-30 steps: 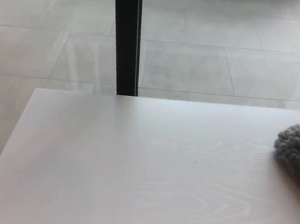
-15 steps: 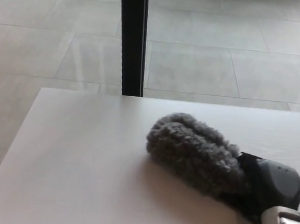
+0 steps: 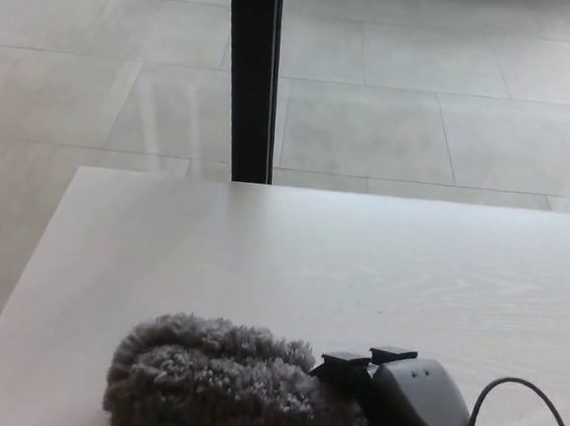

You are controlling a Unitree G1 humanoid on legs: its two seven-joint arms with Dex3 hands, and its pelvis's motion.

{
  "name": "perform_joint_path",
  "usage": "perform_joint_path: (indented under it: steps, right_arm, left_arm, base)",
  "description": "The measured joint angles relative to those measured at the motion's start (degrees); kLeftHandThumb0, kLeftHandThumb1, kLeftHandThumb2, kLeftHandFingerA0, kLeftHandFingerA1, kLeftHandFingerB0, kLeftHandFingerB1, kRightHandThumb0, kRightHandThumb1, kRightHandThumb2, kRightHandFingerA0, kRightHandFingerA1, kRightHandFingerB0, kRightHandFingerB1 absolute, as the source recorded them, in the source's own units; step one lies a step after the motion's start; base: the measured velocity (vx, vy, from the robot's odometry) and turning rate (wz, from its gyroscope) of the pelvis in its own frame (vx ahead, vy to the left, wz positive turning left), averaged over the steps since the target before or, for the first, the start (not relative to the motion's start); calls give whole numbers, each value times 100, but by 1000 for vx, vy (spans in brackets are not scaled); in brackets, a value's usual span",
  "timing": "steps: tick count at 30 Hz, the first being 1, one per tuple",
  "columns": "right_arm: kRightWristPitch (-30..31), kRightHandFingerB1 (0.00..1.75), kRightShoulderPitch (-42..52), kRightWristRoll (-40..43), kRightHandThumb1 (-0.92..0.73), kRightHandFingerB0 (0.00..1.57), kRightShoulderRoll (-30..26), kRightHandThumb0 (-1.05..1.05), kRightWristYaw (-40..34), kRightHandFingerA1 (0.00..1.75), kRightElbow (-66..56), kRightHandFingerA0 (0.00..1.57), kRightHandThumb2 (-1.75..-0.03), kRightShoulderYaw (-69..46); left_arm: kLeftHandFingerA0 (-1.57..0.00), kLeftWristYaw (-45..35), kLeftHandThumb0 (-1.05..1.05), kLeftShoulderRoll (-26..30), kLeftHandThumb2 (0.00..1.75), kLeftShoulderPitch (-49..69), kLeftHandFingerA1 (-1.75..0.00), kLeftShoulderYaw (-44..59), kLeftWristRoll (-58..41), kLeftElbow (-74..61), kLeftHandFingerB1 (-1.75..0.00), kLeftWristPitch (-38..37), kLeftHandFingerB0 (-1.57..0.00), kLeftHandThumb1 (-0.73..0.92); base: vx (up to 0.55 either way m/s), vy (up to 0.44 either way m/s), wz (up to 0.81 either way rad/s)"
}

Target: The robot uses its right hand to pick up the duster kept in the middle of the desk and use it to wipe the desk by swiping its surface twice

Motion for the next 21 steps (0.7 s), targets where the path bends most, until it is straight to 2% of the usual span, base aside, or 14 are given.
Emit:
perform_joint_path:
  steps: [5, 7, 14, 15, 16, 17, 21]
  right_arm:
    - [-229, 66, 165, -89, -55, 86, -297, -22, 138, 152, -305, 101, -56, -19]
    - [-288, 67, 178, -89, -55, 83, -348, -25, 184, 158, -329, 96, -59, -68]
    - [-513, 67, 99, 33, -54, 83, -336, -20, 360, 155, -6, 95, -59, -519]
    - [-513, 65, 74, 43, -55, 86, -323, -20, 374, 161, 46, 96, -56, -570]
    - [-512, 76, 59, 44, -38, 78, -306, -22, 379, 133, 71, 122, -85, -608]
    - [-483, 64, 8, 48, -56, 82, -225, -23, 384, 161, 118, 95, -60, -702]
    - [-244, 67, -246, 72, -57, 82, 49, -22, 477, 160, 374, 95, -61, -983]
  left_arm:
    - [-42, -3, -41, 23, 70, -13, -54, 17, -5, 3, -44, 20, -40, 87]
    - [-44, 0, -42, 29, 69, -11, -53, 9, -3, 2, -44, 19, -44, 87]
    - [-44, 15, -42, 30, 68, -1, -55, -10, -1, -3, -46, 23, -44, 88]
    - [-45, 16, -42, 30, 68, 1, -54, -9, -2, -3, -45, 23, -45, 90]
    - [-44, 17, -41, 30, 68, 2, -54, -9, -2, -3, -45, 24, -46, 90]
    - [-42, 28, -41, 29, 69, 5, -55, -9, -2, -2, -46, 27, -45, 89]
    - [-45, 27, -41, 13, 70, 14, -55, -39, 6, -3, -46, 27, -47, 88]
  base:
    - [0, 0, 0]
    - [0, 0, 0]
    - [0, 0, 0]
    - [0, 0, 0]
    - [0, 0, 0]
    - [0, 0, 0]
    - [0, 0, 0]
